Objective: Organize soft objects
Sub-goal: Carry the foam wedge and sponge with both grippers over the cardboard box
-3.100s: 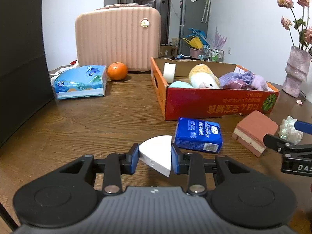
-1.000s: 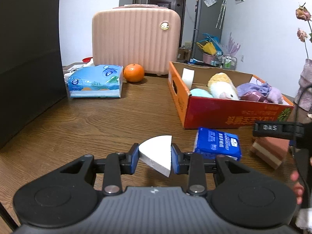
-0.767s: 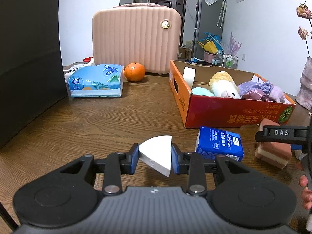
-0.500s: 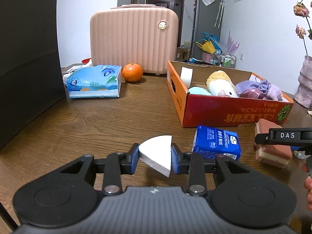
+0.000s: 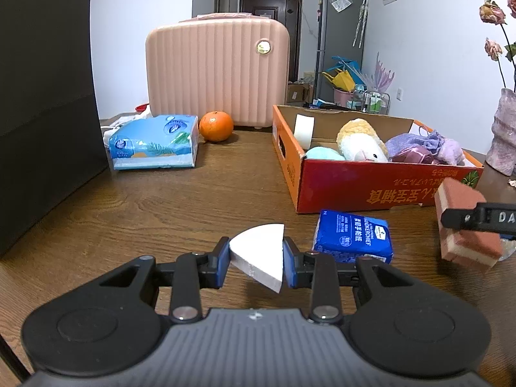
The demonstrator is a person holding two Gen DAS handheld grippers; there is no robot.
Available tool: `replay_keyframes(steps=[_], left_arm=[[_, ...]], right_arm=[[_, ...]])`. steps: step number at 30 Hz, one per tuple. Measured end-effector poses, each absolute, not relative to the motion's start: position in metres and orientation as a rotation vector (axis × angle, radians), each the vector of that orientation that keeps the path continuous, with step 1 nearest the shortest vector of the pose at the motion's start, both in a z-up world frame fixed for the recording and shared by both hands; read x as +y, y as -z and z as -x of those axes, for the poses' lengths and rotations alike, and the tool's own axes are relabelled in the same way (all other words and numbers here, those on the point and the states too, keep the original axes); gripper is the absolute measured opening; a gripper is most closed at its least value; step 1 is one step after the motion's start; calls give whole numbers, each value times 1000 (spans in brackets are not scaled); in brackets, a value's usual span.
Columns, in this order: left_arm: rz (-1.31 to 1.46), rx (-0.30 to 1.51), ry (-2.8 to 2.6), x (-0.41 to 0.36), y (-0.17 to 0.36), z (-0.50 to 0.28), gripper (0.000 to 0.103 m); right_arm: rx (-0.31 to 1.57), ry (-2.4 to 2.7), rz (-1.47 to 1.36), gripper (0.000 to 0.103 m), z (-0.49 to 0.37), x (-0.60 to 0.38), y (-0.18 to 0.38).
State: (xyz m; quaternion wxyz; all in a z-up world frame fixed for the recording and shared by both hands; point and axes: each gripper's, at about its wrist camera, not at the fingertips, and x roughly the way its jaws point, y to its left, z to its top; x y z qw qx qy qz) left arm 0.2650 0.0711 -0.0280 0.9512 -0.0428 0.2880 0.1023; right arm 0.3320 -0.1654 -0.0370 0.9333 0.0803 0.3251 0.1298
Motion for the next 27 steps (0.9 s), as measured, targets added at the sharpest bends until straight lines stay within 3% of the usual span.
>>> replay_keyframes(steps=[27], left_arm=[[44,488,-135,5,-12,-291,34]], right_arm=[[392,-366,-141,80,-316,-189,-6]])
